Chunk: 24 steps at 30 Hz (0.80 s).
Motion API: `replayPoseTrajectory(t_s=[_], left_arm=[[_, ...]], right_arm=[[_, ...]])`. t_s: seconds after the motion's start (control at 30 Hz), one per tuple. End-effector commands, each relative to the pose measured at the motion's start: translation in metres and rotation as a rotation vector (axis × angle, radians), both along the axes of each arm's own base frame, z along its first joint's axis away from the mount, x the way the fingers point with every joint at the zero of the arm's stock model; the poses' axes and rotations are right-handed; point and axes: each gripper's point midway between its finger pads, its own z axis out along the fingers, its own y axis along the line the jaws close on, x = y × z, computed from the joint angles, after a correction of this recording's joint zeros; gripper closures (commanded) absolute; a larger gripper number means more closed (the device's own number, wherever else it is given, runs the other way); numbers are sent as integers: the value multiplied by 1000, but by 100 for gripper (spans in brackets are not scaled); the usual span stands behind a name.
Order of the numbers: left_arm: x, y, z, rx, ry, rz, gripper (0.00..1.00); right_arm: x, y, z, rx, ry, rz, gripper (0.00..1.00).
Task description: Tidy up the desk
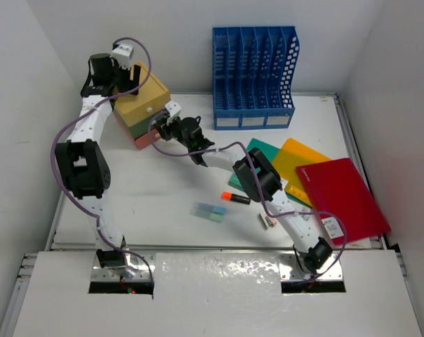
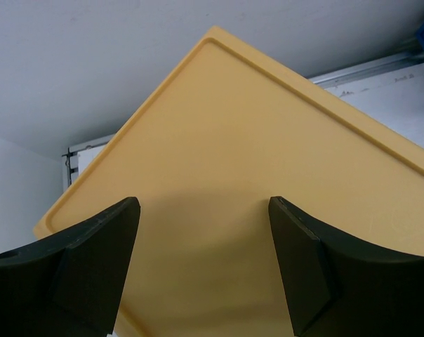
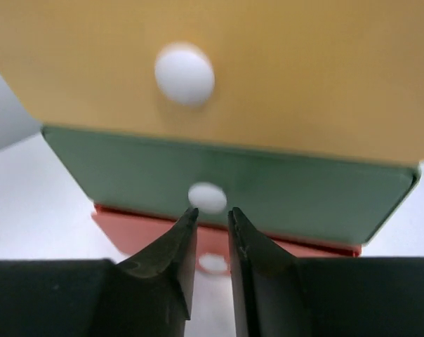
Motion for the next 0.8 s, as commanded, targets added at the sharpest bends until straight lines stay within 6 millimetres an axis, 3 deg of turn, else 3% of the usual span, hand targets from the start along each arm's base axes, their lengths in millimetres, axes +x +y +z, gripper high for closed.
replayPoseTrajectory(t_s=[0.0,0.27,0.77], left_arm=[[-4,1,-6,-15,18,-19,27],[-3,1,-11,-20,26,-26,28],[-3,-4,-17,-33,41,-44,29]], right_arm=[[7,9,51,87,-103,6,74],[16,12,49,92,-103,-18,68],[13,16,29,48,-104,-39,71]])
